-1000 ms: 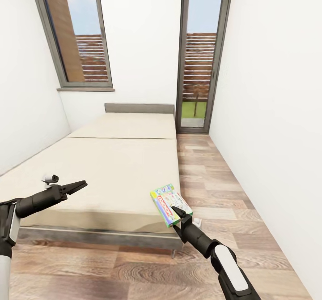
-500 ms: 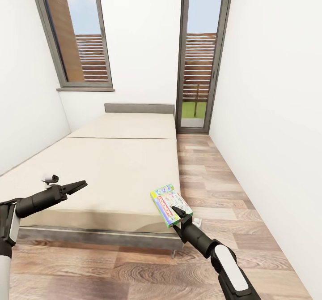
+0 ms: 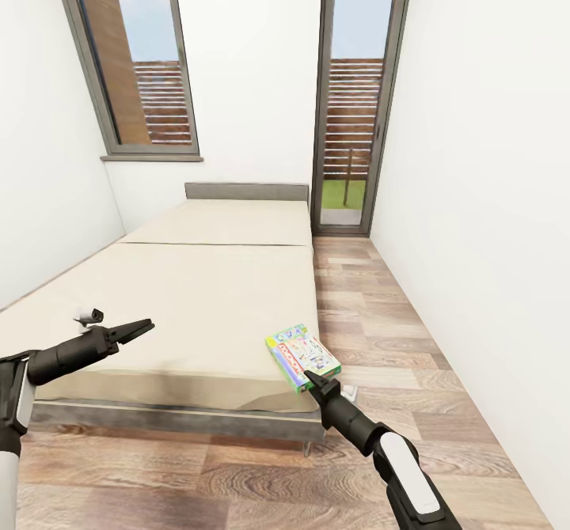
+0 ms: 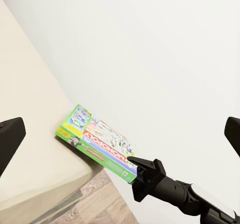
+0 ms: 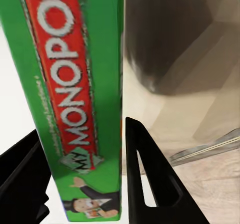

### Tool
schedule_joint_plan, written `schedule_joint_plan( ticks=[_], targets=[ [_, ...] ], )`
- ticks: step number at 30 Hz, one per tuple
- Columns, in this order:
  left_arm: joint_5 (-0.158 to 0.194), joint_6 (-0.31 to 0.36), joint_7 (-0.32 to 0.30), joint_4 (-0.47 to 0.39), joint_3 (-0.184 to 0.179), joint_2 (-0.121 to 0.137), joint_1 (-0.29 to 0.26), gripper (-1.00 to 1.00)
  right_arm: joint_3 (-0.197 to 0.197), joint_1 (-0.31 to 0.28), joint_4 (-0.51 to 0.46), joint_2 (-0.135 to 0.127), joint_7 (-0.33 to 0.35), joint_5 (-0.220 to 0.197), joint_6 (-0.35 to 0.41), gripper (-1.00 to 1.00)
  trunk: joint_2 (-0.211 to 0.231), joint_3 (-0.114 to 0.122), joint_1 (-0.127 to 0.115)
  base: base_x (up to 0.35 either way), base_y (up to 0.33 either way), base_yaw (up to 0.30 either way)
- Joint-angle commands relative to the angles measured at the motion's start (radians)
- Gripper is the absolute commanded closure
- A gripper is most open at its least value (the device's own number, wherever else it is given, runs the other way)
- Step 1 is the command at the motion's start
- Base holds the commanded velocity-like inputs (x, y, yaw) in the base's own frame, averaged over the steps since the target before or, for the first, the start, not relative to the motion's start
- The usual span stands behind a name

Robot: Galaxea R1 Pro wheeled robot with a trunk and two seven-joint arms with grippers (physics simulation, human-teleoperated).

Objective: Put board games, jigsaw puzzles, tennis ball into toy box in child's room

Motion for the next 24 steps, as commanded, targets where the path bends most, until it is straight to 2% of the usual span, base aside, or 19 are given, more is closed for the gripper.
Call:
schedule_joint_plan(
  ticks=[1, 4, 7, 18, 24],
  targets=[
    [-0.002, 0.011, -0.005, 0.000, 0.001, 0.000, -0.001, -1.00, -0.001, 0.000, 0.000, 0.000, 0.001, 0.001, 0.003, 1.00, 0.000, -0.001, 0.000, 0.000, 0.000, 0.000],
    [-0.002, 0.011, -0.005, 0.000, 0.001, 0.000, -0.001, -1.00, -0.001, 0.000, 0.000, 0.000, 0.001, 0.001, 0.003, 1.00, 0.000, -0.001, 0.000, 0.000, 0.000, 0.000],
    [-0.002, 0.011, -0.005, -0.001, 0.000, 0.000, -0.001, -1.00, -0.001, 0.000, 0.001, 0.000, 0.001, 0.001, 0.003, 1.00, 0.000, 0.011, -0.002, 0.000, 0.000, 0.000],
    [-0.003, 0.014, -0.005, 0.000, 0.000, -0.002, -0.001, -1.00, 0.003, 0.000, 0.000, 0.002, 0.000, 0.011, -0.002, 1.00, 0.077, 0.045, -0.044, 0.000, 0.000, 0.000],
    [-0.009, 0.018, -0.005, -0.002, -0.001, -0.002, -0.001, -1.00, 0.006, -0.002, -0.006, -0.005, -0.012, 0.012, 0.004, 1.00, 0.119, 0.064, -0.067, 0.000, 0.000, 0.000]
  ],
)
